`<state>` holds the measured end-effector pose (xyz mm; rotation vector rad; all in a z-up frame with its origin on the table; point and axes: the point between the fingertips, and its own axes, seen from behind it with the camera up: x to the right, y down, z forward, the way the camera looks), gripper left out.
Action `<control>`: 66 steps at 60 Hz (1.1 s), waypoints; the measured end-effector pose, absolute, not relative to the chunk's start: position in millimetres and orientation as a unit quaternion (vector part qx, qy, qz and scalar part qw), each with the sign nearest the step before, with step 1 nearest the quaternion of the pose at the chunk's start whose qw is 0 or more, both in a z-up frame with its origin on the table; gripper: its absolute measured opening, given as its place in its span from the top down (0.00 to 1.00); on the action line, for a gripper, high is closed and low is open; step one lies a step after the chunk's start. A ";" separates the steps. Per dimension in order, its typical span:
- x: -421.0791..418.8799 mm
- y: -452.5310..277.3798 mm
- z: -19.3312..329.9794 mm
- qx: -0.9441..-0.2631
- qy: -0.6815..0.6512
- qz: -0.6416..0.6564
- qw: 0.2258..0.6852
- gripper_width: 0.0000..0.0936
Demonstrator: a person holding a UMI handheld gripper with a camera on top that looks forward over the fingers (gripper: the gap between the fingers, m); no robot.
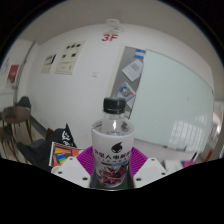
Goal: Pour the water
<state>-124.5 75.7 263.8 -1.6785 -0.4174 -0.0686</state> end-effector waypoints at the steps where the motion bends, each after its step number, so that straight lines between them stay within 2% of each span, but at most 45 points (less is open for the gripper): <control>1: -121.4 76.1 256.7 -0.743 -0.175 -0.020 0.645 0.56; 5: -110.3 79.4 224.8 -0.765 -0.149 0.019 0.626 0.56; 7: -131.3 76.2 193.7 -0.771 -0.131 0.020 0.622 0.56; 16: -104.1 95.7 127.7 -0.798 -0.109 0.045 0.591 0.56; 30: -100.0 94.3 55.5 -0.818 -0.106 0.053 0.563 0.56; 32: -99.7 94.2 59.6 -0.805 -0.104 0.056 0.581 0.55; 37: -99.7 91.7 59.5 -0.800 -0.107 0.051 0.588 0.54; 44: -100.6 94.2 59.0 -0.808 -0.103 0.052 0.578 0.41; 46: -98.4 92.4 53.6 -0.818 -0.105 0.047 0.563 0.35; 50: -91.5 85.2 47.9 -0.836 -0.103 0.030 0.539 0.08; 52: -84.3 80.7 51.4 -0.838 -0.097 0.016 0.537 0.12; 55: -80.1 72.8 57.6 -0.840 -0.088 0.001 0.535 0.09; 66: -90.7 9.5 104.2 -0.841 -0.069 -0.003 0.537 0.10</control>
